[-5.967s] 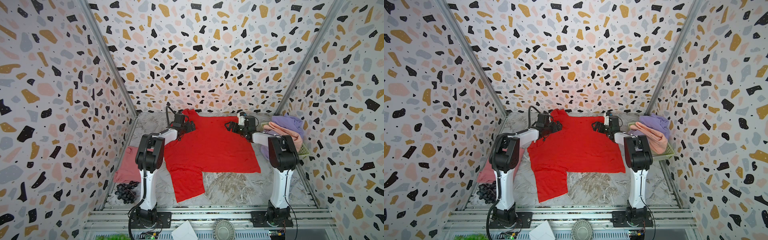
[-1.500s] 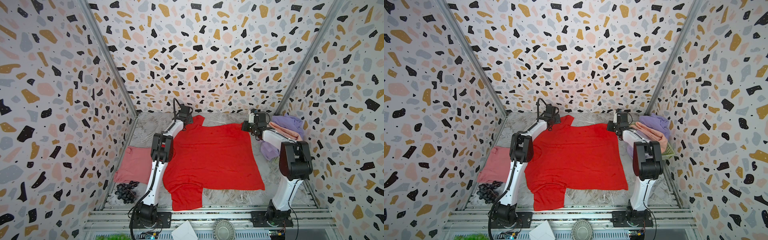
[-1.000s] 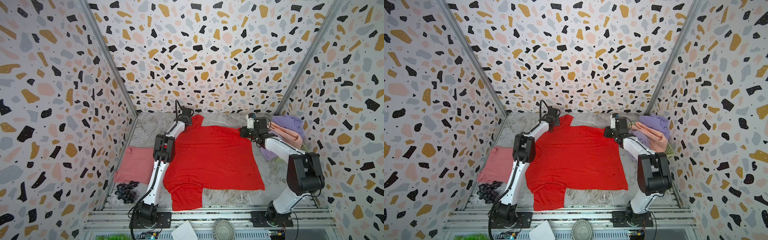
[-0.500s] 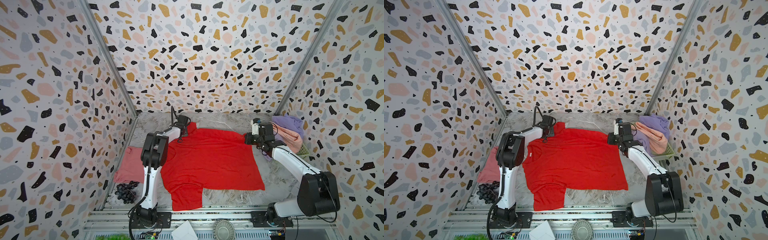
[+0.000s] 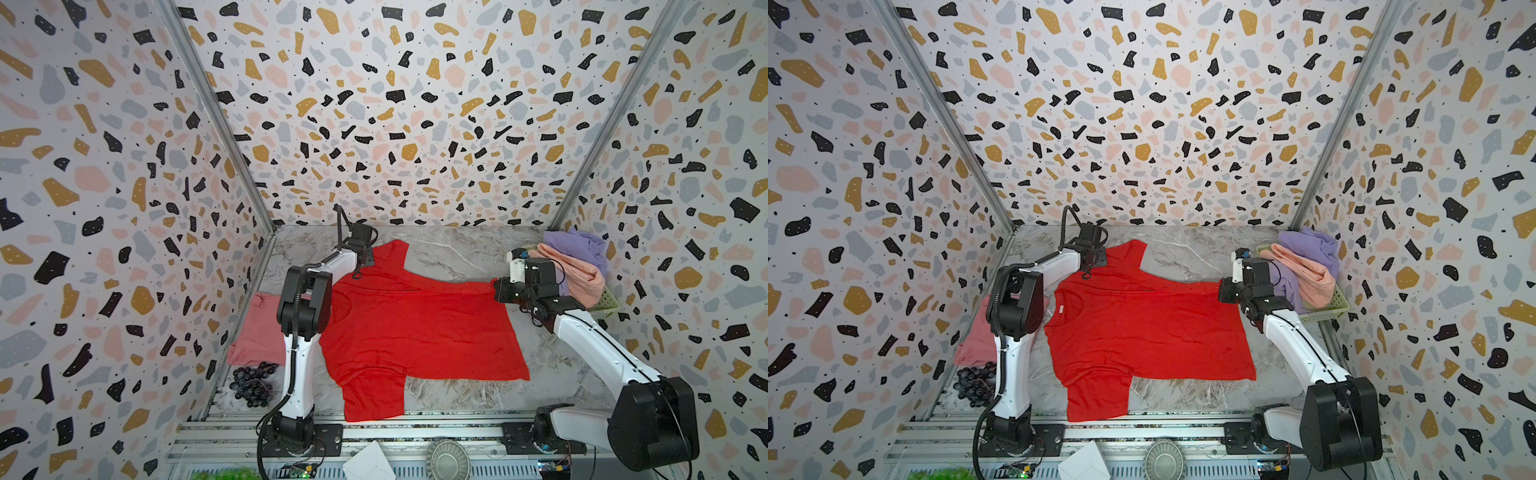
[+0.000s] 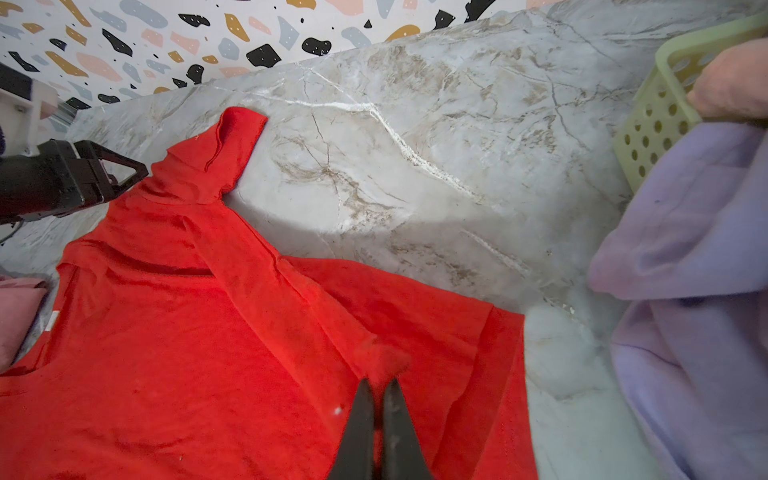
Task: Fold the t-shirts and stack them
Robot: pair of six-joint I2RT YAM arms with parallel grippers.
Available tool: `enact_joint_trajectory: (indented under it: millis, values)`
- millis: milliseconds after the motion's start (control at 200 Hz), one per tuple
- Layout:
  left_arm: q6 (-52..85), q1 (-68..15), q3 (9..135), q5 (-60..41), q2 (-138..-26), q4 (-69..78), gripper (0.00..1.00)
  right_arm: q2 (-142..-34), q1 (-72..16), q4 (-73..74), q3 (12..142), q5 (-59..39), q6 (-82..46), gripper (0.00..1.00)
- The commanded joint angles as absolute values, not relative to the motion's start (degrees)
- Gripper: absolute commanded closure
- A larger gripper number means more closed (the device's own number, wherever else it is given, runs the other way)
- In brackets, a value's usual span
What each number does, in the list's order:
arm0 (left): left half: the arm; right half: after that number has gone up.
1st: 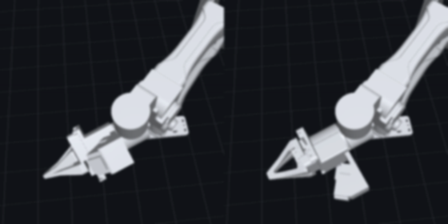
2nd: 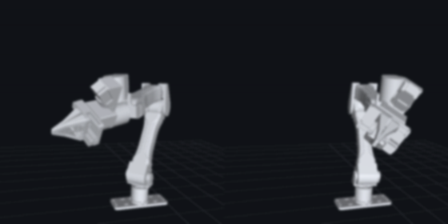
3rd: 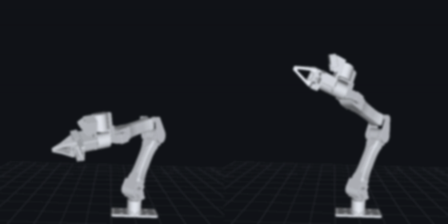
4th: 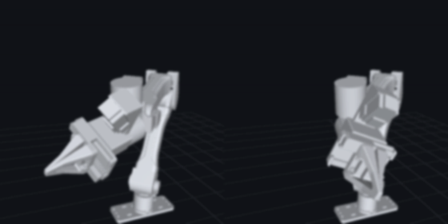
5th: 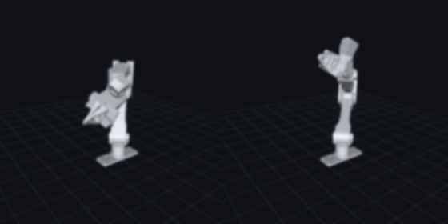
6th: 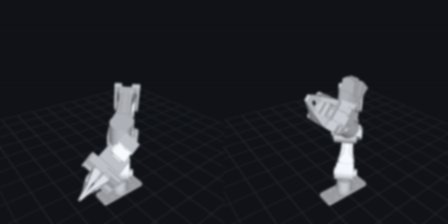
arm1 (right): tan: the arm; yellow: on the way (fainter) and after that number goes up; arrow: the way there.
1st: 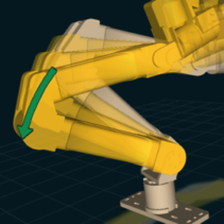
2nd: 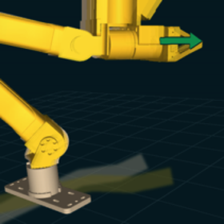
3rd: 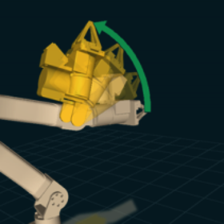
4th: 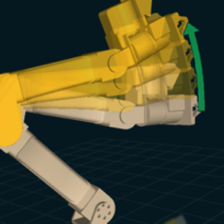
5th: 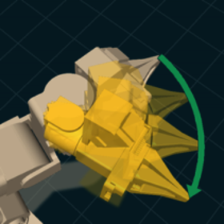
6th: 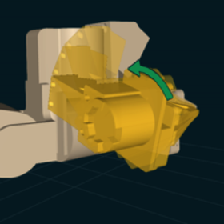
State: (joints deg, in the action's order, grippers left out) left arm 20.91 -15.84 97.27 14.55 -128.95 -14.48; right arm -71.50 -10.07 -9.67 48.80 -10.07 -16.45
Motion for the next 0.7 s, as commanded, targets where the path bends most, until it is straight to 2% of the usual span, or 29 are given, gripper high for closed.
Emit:
enact_joint_trajectory:
  millis: [0, 175, 295, 526, 696]
  values:
    - [18.7, -16.9, 99.4, 11.8, -131.0, -12.2, 0.38, -71.3, -9.8, -10.6, 49.0, -11.0, -17.0, 1.0]
    - [16.8, -18.9, 106.9, 9.0, -136.4, -13.6, 0.38, -72.8, -9.8, -9.7, 49.0, -12.9, -17.9, 1.0]
    - [16.2, -20.5, 107.7, 8.7, -137.4, -10.9, 0.38, -73.1, -10.0, -9.7, 48.5, -13.6, -18.4, 1.0]
    - [16.4, -22.6, 108.1, 10.2, -138.7, -7.0, 0.36, -73.7, -10.1, -10.3, 48.0, -13.3, -18.5, 1.0]
    - [15.0, -23.9, 114.9, 13.4, -143.2, -11.0, 0.36, -74.1, -10.1, -10.4, 48.7, -13.1, -18.4, 1.0]
